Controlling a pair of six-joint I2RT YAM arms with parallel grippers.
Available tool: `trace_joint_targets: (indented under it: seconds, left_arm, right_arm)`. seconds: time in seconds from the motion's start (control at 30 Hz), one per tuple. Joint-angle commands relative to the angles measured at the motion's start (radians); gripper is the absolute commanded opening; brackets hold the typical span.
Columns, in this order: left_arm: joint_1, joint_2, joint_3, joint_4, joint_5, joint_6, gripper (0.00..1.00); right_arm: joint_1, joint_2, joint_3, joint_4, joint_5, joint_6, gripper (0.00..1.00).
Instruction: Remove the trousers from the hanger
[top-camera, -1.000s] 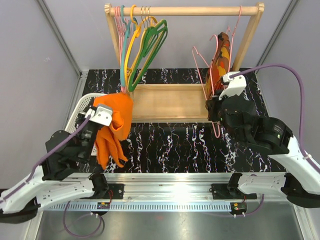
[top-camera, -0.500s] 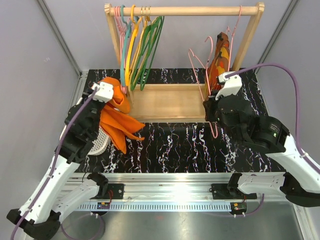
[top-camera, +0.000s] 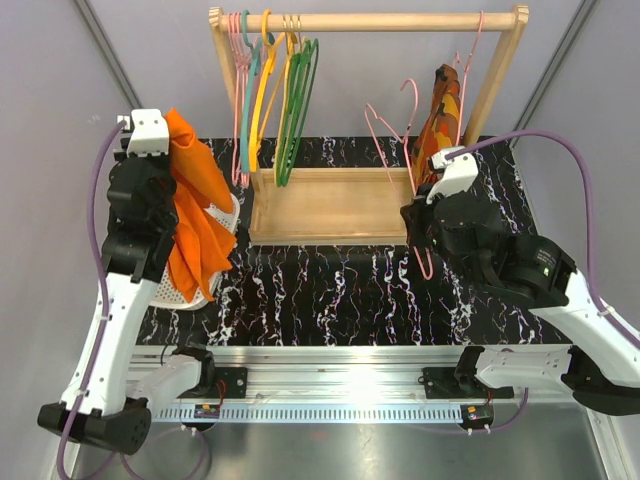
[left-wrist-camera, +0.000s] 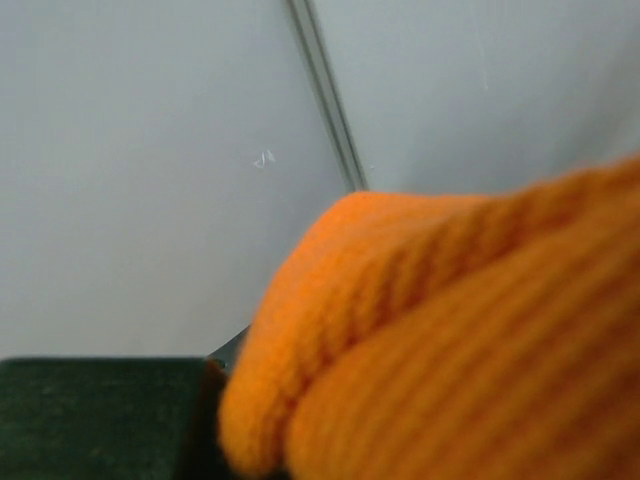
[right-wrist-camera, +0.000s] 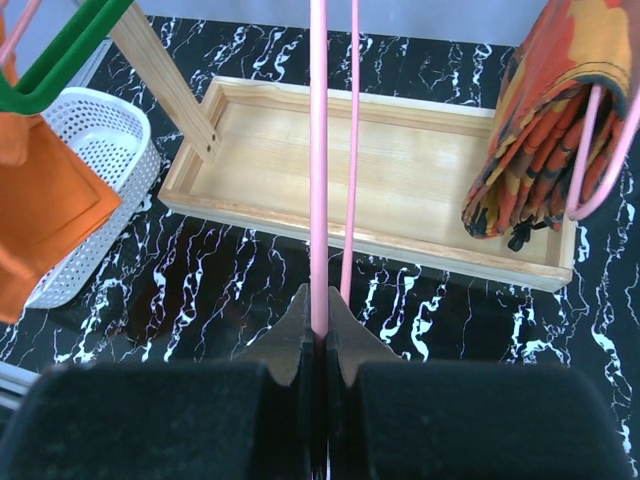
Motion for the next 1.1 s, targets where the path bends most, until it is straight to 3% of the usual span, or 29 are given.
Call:
trace_joint_targets:
  seconds: [0.0,0.17,0.33,0.5,0.63,0.77,0.93,1.07]
  left_arm:
    - [0.057,0.037,0.082,0.148,-0.068,-0.097,0.0]
    - [0.095,0.101,0.125,0.142,-0.016,-0.134,0.0]
    - [0.147,0.103,0.07,0.174,0.023,-0.175,0.0]
    - [0.271,0.06,-0.113,0.246,0.256,-0.324,0.0]
    - [0.324,0.032,-0.252,0.359,0.326,-0.385,0.0]
    - [0.332,0.052,-0.301,0.371,0.304,-0.382,0.0]
    - [0.333,0.077,-0.387,0.47,0.091,-0.269,0.0]
    - [0.338,0.107,-0.462,0.486,0.187,-0.206,0.02]
  right_arm:
    - [0.001,-0.014,-0.009,0.067,-0.023,-0.013,0.0]
    - [0.002,-0.02,-0.03,0.083,-0.029,-0.027,0.0]
    - [0.001,-0.04,-0.067,0.1,-0.024,-0.041,0.0]
    - [0.002,-0.05,-0.084,0.104,-0.035,-0.045,0.0]
    - [0.002,-0.054,-0.093,0.106,-0.06,-0.059,0.0]
    - [0.002,-0.058,-0.113,0.127,-0.081,-0.068,0.0]
    - [0.001,-0.054,-0.142,0.153,-0.129,-0.09,0.0]
    - [0.002,-0.06,-0.173,0.182,-0.136,-0.113,0.0]
